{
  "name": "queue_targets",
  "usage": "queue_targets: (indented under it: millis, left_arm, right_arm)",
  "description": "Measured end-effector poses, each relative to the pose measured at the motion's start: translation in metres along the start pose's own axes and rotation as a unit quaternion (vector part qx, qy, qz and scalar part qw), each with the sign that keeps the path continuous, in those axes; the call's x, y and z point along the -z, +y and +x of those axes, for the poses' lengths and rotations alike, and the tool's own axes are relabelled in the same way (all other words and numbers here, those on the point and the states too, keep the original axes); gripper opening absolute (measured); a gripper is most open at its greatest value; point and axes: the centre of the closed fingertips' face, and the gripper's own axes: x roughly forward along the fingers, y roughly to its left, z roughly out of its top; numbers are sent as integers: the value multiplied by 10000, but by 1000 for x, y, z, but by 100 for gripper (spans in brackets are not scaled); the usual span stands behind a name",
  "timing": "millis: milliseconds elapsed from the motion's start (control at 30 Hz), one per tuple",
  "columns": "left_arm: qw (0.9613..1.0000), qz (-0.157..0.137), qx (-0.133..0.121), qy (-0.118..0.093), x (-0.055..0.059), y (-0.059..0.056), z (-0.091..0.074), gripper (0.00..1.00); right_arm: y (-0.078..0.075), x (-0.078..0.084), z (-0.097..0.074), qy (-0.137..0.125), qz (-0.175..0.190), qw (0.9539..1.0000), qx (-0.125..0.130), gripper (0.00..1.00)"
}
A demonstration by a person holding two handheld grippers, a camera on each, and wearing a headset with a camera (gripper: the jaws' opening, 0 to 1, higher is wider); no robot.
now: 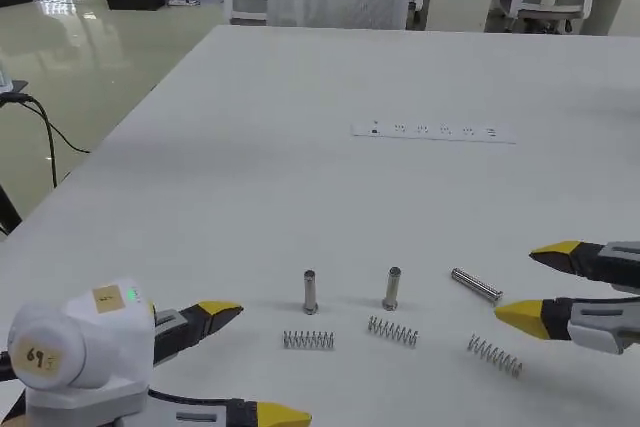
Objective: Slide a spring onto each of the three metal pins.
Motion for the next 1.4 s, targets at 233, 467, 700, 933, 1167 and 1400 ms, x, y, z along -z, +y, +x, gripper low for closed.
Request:
queue_targets:
  millis: [233,467,700,933,1167,1400]
  left_arm:
    - [10000,-16,-33,-5,0,2,-1,81]
    - [10000,-30,-47,-9,0,2,-2,80]
    - [10000,-46,-64,5,1,3,-2,79]
    - [10000,-62,-67,-4,1,3,-2,79]
    - [10000,-72,-58,-8,1,3,-2,78]
    - [9999,-77,-59,-34,-1,3,-2,78]
  right_arm:
    - [-9,-6,20,366,-326,9988,-13,44]
    - [-19,-4,35,790,-399,9961,-3,38]
    - [-24,5,52,1215,-364,9919,18,28]
    - [-24,17,65,1600,-267,9867,-89,18]
    - [-24,24,73,1858,-163,9824,-90,11]
    - [-24,27,78,2019,-96,9793,-101,7]
